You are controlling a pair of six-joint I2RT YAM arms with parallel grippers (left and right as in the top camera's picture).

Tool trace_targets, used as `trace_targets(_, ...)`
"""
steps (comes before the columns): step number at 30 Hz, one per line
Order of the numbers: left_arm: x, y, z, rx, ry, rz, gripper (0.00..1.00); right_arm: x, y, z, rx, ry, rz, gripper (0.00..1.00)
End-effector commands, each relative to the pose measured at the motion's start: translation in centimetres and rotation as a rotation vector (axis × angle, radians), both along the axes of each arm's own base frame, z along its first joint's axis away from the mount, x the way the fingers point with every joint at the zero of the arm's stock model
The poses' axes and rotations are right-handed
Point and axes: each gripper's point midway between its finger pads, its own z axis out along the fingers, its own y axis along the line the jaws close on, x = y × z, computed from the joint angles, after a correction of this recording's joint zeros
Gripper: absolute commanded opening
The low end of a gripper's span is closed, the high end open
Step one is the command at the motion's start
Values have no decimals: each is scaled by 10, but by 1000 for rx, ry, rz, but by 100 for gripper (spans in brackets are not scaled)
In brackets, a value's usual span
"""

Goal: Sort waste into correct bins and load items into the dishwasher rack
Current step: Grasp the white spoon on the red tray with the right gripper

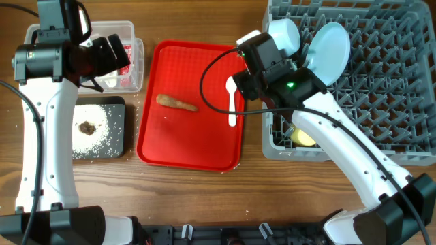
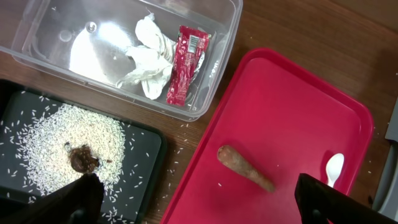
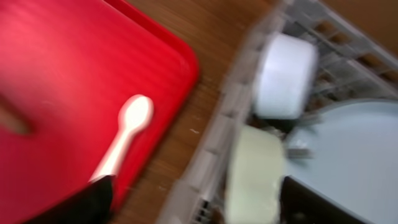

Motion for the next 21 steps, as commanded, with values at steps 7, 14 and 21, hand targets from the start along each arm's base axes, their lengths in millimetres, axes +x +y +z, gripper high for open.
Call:
trace_targets(7,1,2,-2,2,3,10,100,13,55,-37,342,135,-85,78)
trace_targets(14,1,2,-2,2,3,10,100,16,67,-79,388,242,-159,78)
trace_targets(21,1,2,-2,2,3,10,100,19,71,-116,418,311,-266,66)
